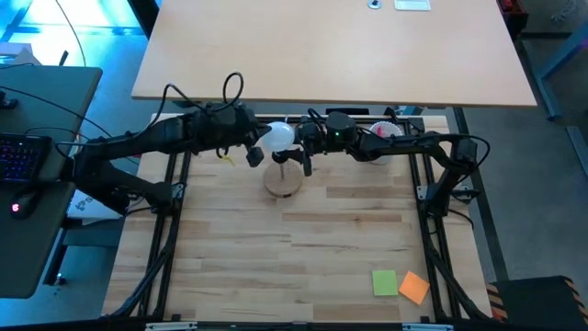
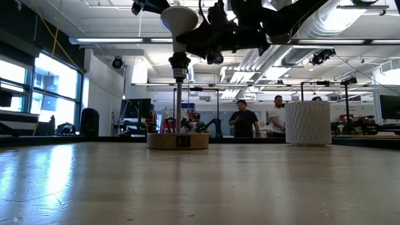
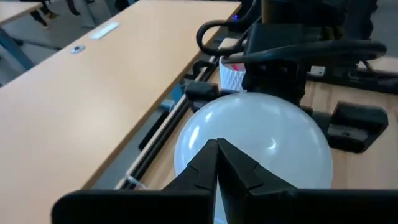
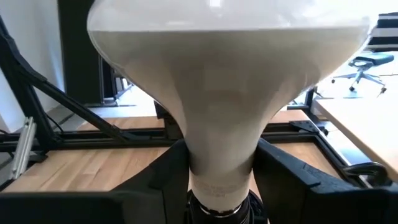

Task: Screw lightbulb
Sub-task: Insert the lightbulb into the brown lamp

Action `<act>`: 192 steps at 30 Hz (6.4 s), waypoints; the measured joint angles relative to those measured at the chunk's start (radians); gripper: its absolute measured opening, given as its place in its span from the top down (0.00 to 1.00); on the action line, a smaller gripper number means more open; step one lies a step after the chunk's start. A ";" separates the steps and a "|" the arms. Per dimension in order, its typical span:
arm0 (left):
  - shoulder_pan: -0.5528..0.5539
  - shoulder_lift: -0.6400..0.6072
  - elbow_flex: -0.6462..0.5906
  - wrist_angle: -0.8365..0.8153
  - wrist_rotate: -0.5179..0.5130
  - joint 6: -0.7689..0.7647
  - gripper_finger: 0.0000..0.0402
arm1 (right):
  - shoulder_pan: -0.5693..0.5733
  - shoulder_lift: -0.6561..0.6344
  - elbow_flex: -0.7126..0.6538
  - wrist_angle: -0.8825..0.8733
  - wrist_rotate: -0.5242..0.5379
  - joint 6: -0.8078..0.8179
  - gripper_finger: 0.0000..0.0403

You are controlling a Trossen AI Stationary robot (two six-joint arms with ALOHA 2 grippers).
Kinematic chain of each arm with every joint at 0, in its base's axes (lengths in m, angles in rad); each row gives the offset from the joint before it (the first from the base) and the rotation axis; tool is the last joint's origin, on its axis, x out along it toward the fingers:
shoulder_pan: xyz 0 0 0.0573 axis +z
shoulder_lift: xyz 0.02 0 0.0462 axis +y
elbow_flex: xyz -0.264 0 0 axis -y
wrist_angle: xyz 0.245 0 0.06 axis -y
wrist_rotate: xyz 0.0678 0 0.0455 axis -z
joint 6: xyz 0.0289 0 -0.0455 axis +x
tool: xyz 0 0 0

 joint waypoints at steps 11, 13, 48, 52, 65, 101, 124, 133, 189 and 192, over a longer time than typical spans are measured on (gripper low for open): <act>-0.006 -0.002 -0.002 -0.016 0.002 -0.021 0.99 | 0.002 0.001 -0.002 0.018 -0.005 -0.023 0.59; -0.006 -0.002 -0.002 -0.016 0.002 -0.021 0.99 | 0.002 0.002 -0.004 0.001 -0.006 -0.024 0.57; -0.041 -0.013 -0.006 0.056 -0.002 0.015 0.99 | -0.002 -0.114 -0.001 -0.202 0.075 -0.181 0.48; -0.041 -0.013 -0.006 0.059 -0.002 0.015 0.99 | -0.002 -0.138 -0.001 -0.244 0.076 -0.181 0.48; -0.041 -0.013 -0.006 0.061 -0.028 0.015 0.99 | 0.000 -0.141 -0.001 -0.287 0.114 -0.173 0.48; -0.041 -0.030 -0.007 0.085 -0.054 0.038 0.99 | 0.021 -0.155 -0.001 -0.273 0.168 -0.142 0.48; -0.165 -0.152 -0.037 0.025 -0.374 0.098 1.00 | -0.050 -0.257 -0.001 -0.538 0.490 -0.225 0.48; -0.339 -0.290 -0.534 0.341 -0.497 -0.153 1.00 | -0.233 -0.276 -0.362 0.081 0.140 0.026 0.48; -0.302 -0.235 -0.714 1.155 -0.419 0.251 1.00 | -0.009 -0.257 -0.139 0.071 0.284 0.036 0.96; -0.272 -0.220 -0.714 1.162 -0.418 0.245 1.00 | 0.000 -0.256 -0.139 0.079 0.249 0.037 0.96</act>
